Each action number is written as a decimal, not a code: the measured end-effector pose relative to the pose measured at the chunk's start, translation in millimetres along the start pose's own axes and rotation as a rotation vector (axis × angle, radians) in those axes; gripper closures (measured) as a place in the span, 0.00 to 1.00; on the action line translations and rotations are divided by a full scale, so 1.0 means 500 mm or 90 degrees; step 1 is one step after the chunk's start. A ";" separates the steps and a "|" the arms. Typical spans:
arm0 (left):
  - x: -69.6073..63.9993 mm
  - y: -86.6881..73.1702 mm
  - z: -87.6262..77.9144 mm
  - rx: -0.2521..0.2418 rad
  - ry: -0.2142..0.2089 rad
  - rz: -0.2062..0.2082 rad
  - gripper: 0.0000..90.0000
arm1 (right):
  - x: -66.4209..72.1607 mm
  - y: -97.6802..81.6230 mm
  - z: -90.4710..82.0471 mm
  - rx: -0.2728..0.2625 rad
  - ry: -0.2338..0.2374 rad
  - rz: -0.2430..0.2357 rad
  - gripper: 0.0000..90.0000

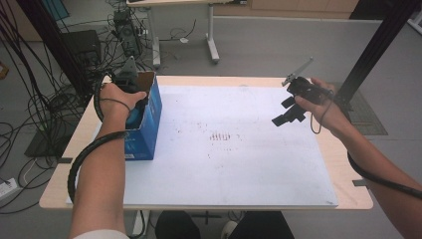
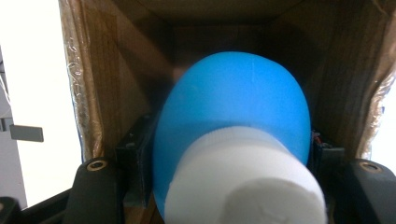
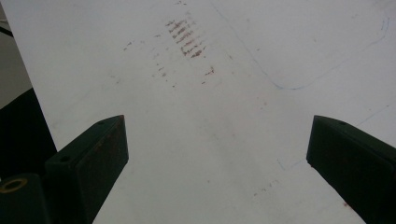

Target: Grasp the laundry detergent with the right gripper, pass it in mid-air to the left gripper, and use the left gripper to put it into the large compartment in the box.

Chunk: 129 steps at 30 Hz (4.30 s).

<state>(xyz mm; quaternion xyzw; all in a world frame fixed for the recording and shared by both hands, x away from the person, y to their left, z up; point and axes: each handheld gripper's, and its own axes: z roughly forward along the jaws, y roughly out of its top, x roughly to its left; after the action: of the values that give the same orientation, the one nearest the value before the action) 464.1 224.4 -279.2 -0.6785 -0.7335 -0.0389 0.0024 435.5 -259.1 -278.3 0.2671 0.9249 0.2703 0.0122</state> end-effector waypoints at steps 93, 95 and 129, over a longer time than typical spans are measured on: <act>-0.002 -0.003 0.001 -0.015 -0.001 0.008 0.39 | 0.010 0.018 -0.026 -0.016 -0.004 -0.011 0.06; -0.001 -0.003 0.001 -0.015 -0.002 0.008 0.39 | 0.009 0.017 -0.026 -0.015 -0.004 -0.011 0.06; -0.001 -0.004 0.001 -0.019 -0.002 0.007 0.39 | 0.009 0.014 -0.024 -0.013 0.000 -0.011 0.06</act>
<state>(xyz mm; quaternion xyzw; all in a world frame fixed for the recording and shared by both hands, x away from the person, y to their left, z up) 462.1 223.9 -279.7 -0.6825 -0.7292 -0.0485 -0.0085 433.1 -257.7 -263.8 0.2592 0.9242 0.2799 0.0169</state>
